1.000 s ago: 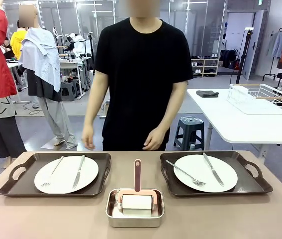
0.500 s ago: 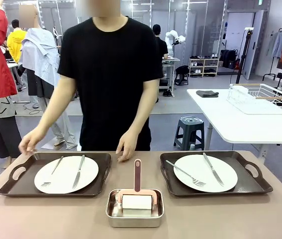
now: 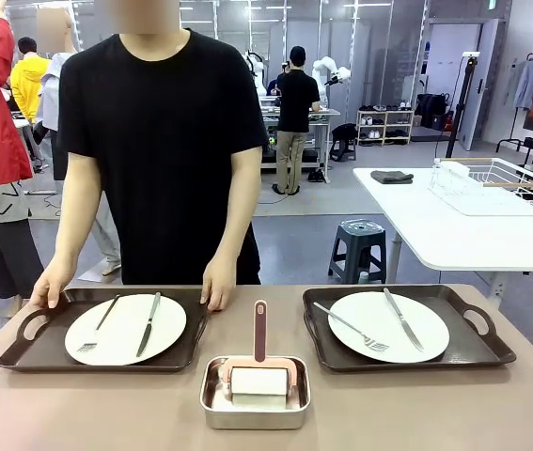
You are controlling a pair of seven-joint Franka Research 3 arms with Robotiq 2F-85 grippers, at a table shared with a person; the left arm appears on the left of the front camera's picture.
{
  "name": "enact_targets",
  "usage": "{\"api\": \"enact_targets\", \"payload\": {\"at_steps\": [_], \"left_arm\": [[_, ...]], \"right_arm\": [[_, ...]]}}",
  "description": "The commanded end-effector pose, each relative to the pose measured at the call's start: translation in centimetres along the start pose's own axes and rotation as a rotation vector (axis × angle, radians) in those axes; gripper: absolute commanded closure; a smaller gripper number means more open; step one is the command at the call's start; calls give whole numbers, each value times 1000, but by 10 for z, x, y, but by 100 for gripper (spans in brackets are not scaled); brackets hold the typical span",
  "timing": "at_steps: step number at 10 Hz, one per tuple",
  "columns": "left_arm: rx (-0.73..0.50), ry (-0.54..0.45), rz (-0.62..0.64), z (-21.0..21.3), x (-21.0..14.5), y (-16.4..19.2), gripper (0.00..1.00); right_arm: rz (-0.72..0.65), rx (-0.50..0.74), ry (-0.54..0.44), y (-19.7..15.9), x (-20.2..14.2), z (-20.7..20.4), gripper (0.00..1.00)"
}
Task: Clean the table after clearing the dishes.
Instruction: When the left (or right) Handle tray is removed, use the left hand (or right hand) to clean the left (or right) side of the table with the Lint Roller.
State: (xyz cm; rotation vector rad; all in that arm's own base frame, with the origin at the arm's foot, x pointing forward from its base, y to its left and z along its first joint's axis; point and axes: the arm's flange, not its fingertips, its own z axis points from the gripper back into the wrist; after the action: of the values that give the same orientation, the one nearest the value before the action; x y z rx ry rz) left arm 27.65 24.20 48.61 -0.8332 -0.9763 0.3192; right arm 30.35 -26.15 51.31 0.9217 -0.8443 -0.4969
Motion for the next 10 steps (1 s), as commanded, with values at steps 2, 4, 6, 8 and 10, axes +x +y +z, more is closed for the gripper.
{"api": "enact_targets", "payload": {"at_steps": [2,4,6,8,10], "left_arm": [[-24,-11,-10,1,3,3,0],[-24,-11,-10,1,3,3,0],[-24,-11,-10,1,3,3,0],[-24,-11,-10,1,3,3,0],[7,39,-56,-14,14,-12,0]], "right_arm": [[12,5,-2,3,-1,3,0],[12,5,-2,3,-1,3,0],[12,5,-2,3,-1,3,0],[12,5,-2,3,-1,3,0],[12,5,-2,3,-1,3,0]]}}
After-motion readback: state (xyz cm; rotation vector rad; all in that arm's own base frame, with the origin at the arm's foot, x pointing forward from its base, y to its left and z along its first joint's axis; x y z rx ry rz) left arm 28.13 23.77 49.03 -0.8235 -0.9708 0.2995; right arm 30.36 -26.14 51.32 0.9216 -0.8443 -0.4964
